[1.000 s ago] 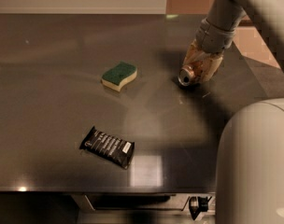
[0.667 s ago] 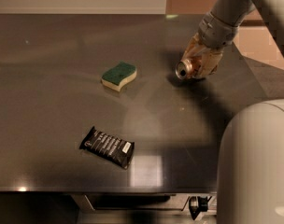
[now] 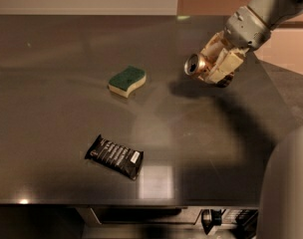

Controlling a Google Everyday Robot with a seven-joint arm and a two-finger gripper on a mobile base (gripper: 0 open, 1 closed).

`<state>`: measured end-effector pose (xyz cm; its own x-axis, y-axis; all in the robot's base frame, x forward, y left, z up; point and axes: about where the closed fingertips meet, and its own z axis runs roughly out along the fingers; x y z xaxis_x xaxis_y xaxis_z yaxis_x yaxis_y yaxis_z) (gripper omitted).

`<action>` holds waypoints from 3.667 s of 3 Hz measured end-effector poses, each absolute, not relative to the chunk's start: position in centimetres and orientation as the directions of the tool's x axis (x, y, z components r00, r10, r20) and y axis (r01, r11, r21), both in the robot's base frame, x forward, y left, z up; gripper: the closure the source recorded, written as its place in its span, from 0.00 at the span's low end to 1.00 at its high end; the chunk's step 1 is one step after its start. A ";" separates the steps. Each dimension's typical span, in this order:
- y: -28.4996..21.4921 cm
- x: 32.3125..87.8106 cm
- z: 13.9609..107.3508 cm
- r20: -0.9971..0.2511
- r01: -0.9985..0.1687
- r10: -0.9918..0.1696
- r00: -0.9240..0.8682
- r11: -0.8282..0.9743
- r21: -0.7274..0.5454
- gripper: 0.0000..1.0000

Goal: Place orange can upright

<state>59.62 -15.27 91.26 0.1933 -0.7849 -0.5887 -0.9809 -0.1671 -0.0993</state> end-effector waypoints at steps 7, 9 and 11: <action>-10.6 52.1 89.7 -0.978 -0.995 -0.206 -0.037 -0.081 0.055 1.00; -8.8 52.5 89.4 -0.997 -0.996 -0.074 -0.022 -0.085 0.029 1.00; -7.8 52.6 88.9 -0.999 -0.997 -0.040 -0.008 -0.070 0.011 0.60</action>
Offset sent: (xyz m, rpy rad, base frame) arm -0.0754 0.0087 0.0231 0.5344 0.2532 -0.0372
